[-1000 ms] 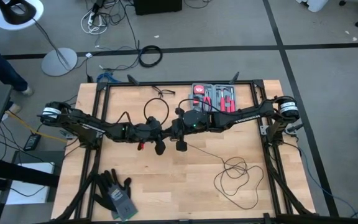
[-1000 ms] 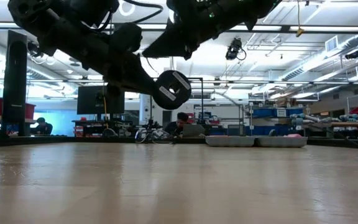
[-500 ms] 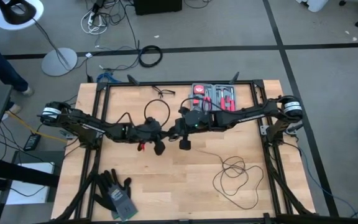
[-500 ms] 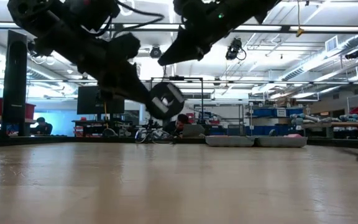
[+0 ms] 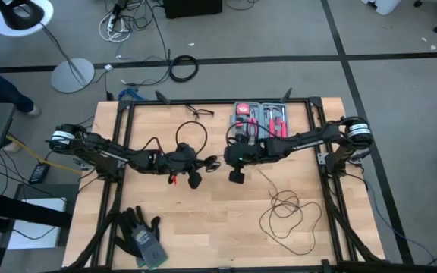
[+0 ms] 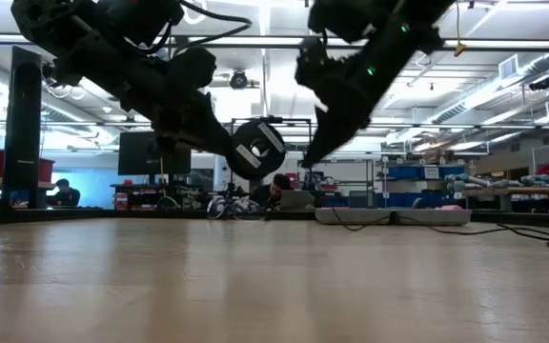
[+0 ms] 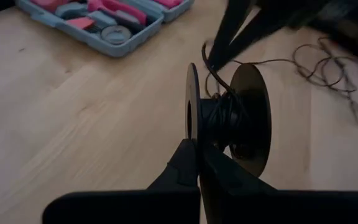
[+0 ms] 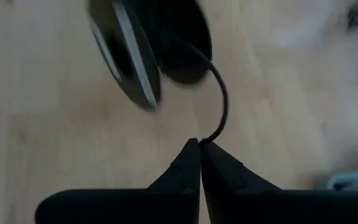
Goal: Coil cords
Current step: Coil the black wire onto the spool
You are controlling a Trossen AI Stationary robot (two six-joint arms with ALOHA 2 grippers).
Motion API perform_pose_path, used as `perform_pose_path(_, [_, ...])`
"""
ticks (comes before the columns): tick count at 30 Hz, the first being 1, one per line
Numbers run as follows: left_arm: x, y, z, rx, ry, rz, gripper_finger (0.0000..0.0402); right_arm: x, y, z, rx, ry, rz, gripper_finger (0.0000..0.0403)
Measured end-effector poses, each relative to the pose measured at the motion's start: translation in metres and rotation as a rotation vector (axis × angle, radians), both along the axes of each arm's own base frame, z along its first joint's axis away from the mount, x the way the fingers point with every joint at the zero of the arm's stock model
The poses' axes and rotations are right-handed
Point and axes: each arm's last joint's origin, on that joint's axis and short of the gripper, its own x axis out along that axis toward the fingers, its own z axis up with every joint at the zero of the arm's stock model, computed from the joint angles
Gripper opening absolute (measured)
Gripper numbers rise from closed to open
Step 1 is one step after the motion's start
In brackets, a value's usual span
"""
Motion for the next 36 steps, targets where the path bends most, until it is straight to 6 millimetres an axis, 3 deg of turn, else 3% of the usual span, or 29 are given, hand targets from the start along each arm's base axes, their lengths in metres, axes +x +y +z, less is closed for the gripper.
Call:
perform_pose_path(6, [0.000,0.001,0.006,0.012,-0.044,0.021,0.0000,-0.018,0.001,-0.039,0.082,-0.044,-0.087,0.0030])
perform_pose_path(17, [-0.034,0.005,-0.012,0.012,-0.292,0.067,0.0000,-0.046,0.020,-0.073,0.233,-0.339,-0.143,0.0051])
perform_pose_path(24, [-0.037,0.005,-0.014,0.026,-0.294,0.062,0.0000,-0.046,0.033,-0.063,0.252,-0.520,-0.092,0.0057])
perform_pose_path(28, [-0.038,0.005,-0.015,0.035,-0.281,0.059,0.0000,-0.042,0.046,-0.054,0.198,-0.536,-0.005,0.0053])
perform_pose_path(36, [-0.038,0.005,-0.016,0.044,-0.267,0.055,0.0000,-0.057,0.058,-0.033,0.010,-0.512,-0.083,0.0037])
